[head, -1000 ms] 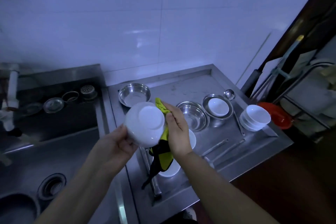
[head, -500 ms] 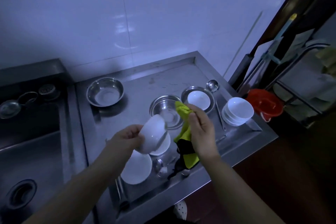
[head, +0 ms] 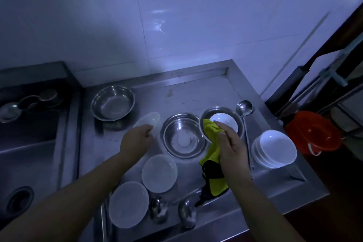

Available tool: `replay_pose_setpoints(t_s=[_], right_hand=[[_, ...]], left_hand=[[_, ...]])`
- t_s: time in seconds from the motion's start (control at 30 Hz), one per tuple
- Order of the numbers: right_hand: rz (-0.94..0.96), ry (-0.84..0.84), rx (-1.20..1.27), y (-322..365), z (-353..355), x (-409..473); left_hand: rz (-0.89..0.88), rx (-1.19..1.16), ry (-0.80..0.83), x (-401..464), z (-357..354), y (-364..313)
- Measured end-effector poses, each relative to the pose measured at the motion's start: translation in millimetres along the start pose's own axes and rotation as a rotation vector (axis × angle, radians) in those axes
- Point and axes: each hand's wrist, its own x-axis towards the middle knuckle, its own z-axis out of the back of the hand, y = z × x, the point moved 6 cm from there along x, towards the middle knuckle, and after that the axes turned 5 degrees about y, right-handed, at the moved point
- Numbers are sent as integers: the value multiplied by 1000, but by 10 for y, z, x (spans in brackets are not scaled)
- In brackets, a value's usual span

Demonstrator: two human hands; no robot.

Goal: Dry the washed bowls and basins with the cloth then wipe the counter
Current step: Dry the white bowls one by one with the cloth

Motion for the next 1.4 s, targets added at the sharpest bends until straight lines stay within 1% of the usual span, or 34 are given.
replay_pose_setpoints(t_s=[0.07,0.17,0.23,0.33,0.4,0.5,0.57,0.67,0.73,0.83,0.87,0.93,1.03,1.13,1.2,1.33,1.4], right_hand=[[-26,33,29,-94,-70,94],[-48,59,59,-228,-143,210],[-60,67,52,-309,-164,269],[-85,58,-6,-442,-149,310],[-112,52,-48,-514,-132,317],[-136,56,-96,-567,-145,319],[-144,54,-94,-574,-172,313],[-148,57,-85,-549,-234,301],[-149,70,-76,-525,-279,286],[-148,71,-84,-480,-326,265],[-151,67,-81,-473,-340,257],[-152,59,-69,-459,-360,244],[-150,51,-62,-433,-385,213],[-144,50,-47,-407,-400,170],[-146,41,-42,-399,-406,132],[-145,22,-46,-383,-422,53],[-130,17,-38,-329,-447,20]], left_hand=[[-20,81,-21,259,-72,51],[-56,109,-25,600,-193,82],[-92,127,-29,779,-265,75],[-94,230,12,976,-417,121],[-86,291,41,1049,-510,178],[-108,379,33,1072,-588,234],[-132,382,23,1075,-626,253],[-134,413,64,1091,-680,282],[-164,352,36,1054,-609,237],[-284,200,-85,836,-429,97],[-277,176,-95,728,-402,101],[-161,137,7,483,-441,204],[24,201,351,140,-682,493],[93,208,574,-52,-815,640],[113,211,653,-94,-854,663],[176,129,726,-141,-859,679],[219,53,733,-169,-776,666]])
